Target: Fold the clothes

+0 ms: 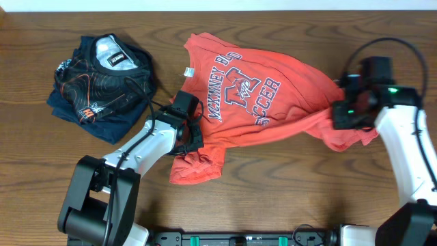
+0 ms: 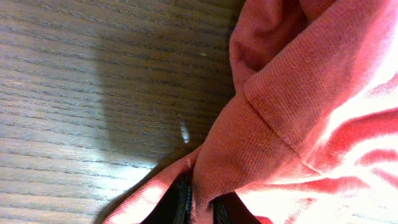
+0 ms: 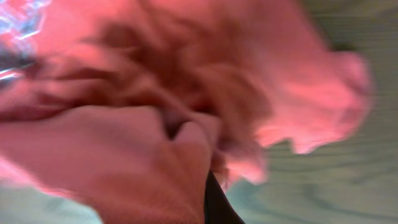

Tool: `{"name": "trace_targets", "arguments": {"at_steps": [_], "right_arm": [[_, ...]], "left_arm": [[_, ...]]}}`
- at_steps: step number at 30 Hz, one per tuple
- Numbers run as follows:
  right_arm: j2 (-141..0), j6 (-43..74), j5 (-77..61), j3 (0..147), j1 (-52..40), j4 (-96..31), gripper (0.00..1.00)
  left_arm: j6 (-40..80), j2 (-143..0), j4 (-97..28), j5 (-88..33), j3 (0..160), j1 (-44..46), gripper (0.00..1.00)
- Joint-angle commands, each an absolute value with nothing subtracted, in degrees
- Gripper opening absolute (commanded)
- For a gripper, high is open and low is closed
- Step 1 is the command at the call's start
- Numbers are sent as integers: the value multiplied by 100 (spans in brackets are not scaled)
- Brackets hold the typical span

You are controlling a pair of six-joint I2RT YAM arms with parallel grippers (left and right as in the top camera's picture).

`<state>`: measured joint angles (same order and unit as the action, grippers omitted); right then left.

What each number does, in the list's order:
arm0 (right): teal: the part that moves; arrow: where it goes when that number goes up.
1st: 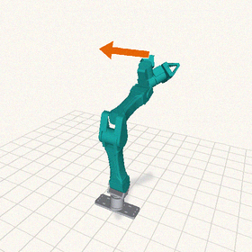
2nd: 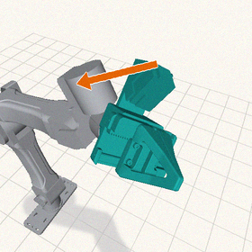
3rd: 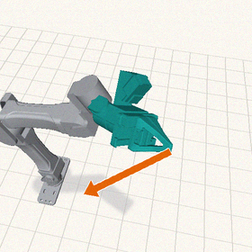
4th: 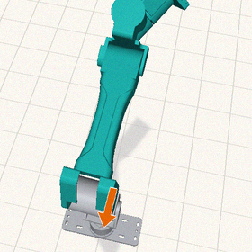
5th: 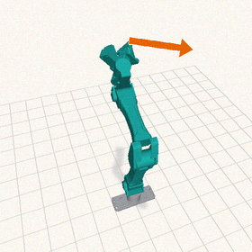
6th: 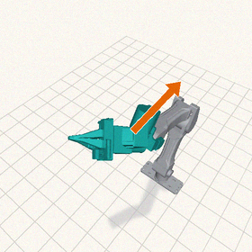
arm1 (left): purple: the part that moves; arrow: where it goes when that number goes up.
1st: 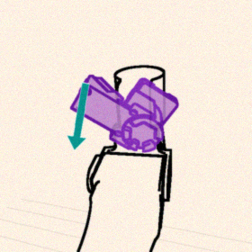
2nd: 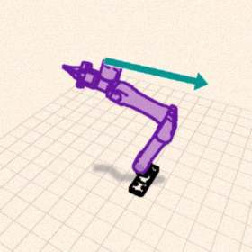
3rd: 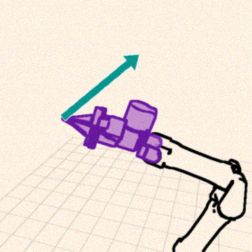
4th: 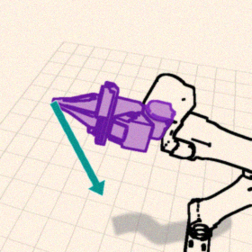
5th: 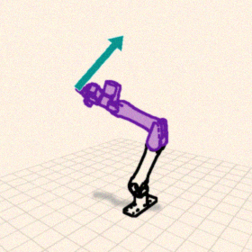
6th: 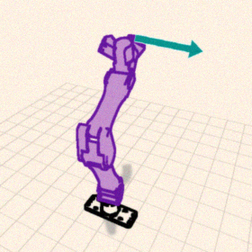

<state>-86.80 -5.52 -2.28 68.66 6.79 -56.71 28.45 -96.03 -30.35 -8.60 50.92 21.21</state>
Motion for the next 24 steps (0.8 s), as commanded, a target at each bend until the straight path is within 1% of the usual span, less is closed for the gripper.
{"name": "trace_targets", "arguments": {"at_steps": [1,4,6,8,11,12,14,17,22,24], "right_arm": [[-8868,-947,-32,6772,1199,-5406,1],[-9177,-884,-340,6764,1570,-4930,6],[-9408,-884,-419,6764,1688,-4650,17],[-9657,-886,-397,6764,1721,-4405,24],[-10016,-880,-228,6764,1723,-4167,49],[-10097,-821,-169,6764,1723,-4150,54],[-10182,-504,-95,6764,1723,-4189,53],[-10099,-340,-202,6785,1719,-4451,54],[-9504,-261,-211,6790,1719,-4700,55],[-9207,-257,-283,6790,1719,-4681,54]], "left_arm": [[2808,-9636,-3055,-805,5046,2097,15],[2805,-9638,-3055,-805,5046,2097,14],[2805,-9638,-3052,-805,5046,2097,15],[2805,-9638,-3055,-805,5046,2097,15],[2805,-9638,-3059,-805,5046,2097,15],[2805,-9638,-3059,-805,5046,2097,15],[2805,-9636,-3057,-805,5046,2097,15],[2803,-9638,-3059,-805,5046,2097,15],[2805,-9638,-3055,-805,5046,2097,15],[2805,-9638,-3055,-805,5046,2097,15]]}}
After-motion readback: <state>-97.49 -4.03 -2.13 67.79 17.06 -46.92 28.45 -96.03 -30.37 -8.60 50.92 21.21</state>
